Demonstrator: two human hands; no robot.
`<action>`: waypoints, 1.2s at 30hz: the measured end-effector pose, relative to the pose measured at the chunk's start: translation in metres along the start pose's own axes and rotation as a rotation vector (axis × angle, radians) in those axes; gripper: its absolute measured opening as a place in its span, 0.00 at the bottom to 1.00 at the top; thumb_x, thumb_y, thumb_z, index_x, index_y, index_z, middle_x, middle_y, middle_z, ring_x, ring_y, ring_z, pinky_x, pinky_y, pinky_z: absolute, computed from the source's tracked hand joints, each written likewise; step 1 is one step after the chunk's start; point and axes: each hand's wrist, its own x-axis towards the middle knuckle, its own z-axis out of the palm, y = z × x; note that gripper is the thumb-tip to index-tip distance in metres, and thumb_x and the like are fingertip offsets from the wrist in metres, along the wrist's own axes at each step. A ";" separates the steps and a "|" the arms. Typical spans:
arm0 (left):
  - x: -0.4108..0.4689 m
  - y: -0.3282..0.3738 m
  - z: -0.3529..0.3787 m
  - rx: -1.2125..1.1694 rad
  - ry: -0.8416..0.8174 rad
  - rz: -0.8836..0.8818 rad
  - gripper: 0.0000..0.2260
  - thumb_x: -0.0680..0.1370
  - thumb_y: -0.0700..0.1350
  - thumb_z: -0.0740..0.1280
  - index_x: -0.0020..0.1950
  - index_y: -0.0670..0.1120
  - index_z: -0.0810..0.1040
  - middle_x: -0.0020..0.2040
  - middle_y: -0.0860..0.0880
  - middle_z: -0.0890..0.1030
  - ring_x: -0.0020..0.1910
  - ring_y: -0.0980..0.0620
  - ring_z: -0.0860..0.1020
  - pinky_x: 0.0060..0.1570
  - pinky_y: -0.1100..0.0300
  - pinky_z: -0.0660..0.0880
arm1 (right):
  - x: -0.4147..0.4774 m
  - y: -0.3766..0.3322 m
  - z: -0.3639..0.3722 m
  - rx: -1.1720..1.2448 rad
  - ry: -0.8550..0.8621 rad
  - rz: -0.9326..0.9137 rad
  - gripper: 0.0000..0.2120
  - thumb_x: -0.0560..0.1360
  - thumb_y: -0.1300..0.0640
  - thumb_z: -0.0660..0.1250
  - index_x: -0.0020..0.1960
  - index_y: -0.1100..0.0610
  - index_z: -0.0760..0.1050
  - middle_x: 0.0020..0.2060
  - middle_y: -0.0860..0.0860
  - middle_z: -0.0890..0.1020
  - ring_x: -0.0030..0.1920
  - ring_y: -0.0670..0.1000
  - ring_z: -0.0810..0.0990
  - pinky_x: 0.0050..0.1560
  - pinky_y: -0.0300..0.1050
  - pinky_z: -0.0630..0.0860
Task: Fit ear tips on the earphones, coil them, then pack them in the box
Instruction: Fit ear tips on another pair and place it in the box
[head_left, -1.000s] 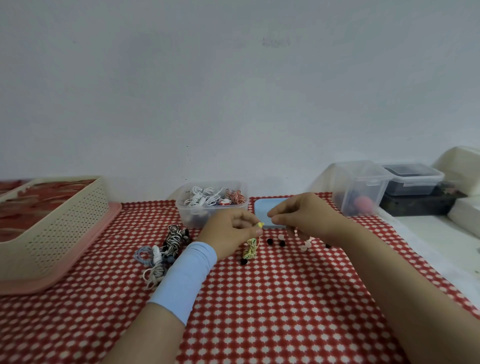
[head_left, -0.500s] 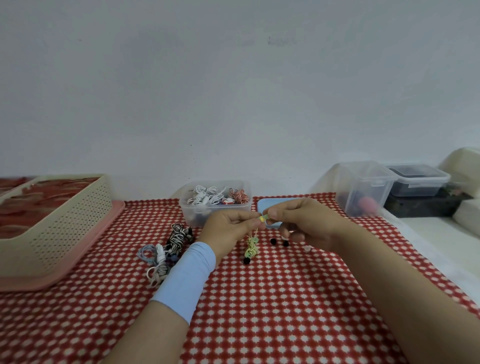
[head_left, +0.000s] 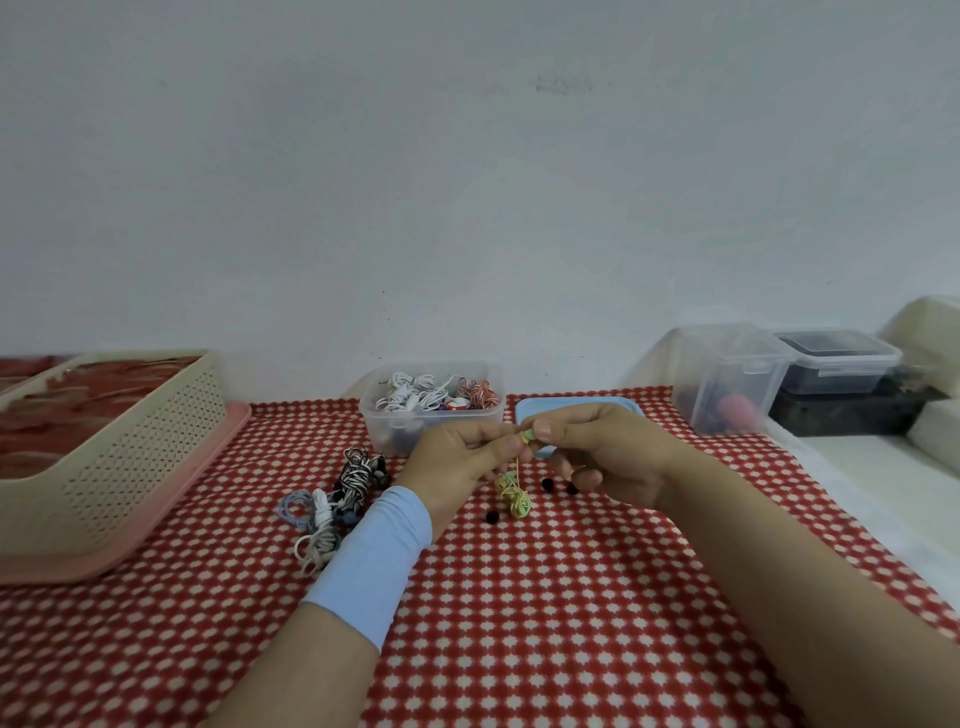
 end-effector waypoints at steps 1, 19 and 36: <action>0.000 0.000 0.000 -0.017 -0.001 0.000 0.06 0.77 0.42 0.70 0.46 0.52 0.85 0.41 0.51 0.86 0.37 0.58 0.77 0.41 0.63 0.72 | 0.001 0.001 0.001 -0.001 0.003 -0.003 0.09 0.71 0.57 0.71 0.48 0.59 0.86 0.43 0.55 0.84 0.30 0.47 0.73 0.22 0.33 0.65; 0.000 0.002 -0.002 -0.054 -0.047 0.018 0.03 0.75 0.39 0.71 0.46 0.43 0.85 0.40 0.47 0.86 0.41 0.55 0.82 0.45 0.63 0.76 | 0.000 0.000 0.000 -0.005 0.018 0.083 0.09 0.73 0.56 0.71 0.49 0.60 0.85 0.44 0.57 0.85 0.30 0.47 0.77 0.22 0.36 0.70; 0.003 0.004 -0.008 0.120 0.084 -0.046 0.03 0.73 0.43 0.75 0.45 0.49 0.86 0.40 0.54 0.86 0.38 0.66 0.81 0.43 0.73 0.75 | -0.007 -0.006 0.006 -0.374 0.166 -0.144 0.07 0.75 0.64 0.74 0.53 0.61 0.85 0.43 0.58 0.87 0.34 0.51 0.84 0.33 0.46 0.83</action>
